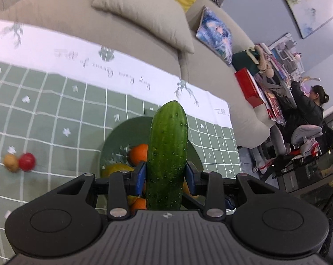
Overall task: Organize fruits
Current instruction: 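Carry the cucumber and longan into the colander and open both tools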
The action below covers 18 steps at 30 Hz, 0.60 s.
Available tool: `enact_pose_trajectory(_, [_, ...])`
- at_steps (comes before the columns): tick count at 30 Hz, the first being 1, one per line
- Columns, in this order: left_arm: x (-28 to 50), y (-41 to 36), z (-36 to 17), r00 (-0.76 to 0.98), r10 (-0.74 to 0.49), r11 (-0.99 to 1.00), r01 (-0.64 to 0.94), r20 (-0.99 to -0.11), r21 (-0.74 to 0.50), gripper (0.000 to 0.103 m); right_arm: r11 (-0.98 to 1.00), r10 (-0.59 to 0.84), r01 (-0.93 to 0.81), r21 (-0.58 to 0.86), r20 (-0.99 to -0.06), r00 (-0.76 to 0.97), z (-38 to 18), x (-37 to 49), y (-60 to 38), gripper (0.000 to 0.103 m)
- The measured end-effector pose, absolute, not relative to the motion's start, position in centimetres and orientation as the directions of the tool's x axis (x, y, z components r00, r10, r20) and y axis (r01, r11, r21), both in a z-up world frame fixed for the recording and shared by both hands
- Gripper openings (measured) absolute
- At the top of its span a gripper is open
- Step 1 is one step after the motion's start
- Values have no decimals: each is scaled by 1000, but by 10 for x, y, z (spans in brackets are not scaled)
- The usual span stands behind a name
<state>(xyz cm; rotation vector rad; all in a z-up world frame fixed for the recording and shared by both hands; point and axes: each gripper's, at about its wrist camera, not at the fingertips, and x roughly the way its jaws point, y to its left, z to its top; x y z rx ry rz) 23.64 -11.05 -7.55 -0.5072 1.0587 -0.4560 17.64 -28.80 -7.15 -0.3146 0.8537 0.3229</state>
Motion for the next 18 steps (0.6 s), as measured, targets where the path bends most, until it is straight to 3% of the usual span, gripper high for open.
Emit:
enact_pose_trajectory(8, [255, -122, -112, 351, -594, 771, -9, -724, -637, 41, 901, 133, -414, -130, -826, 548, -95, 199, -303, 20])
enact_pose_trajectory(18, [268, -127, -130, 296, -580, 787, -40, -759, -616, 41, 900, 125, -420, -115, -855, 503, -115, 215, -302, 20])
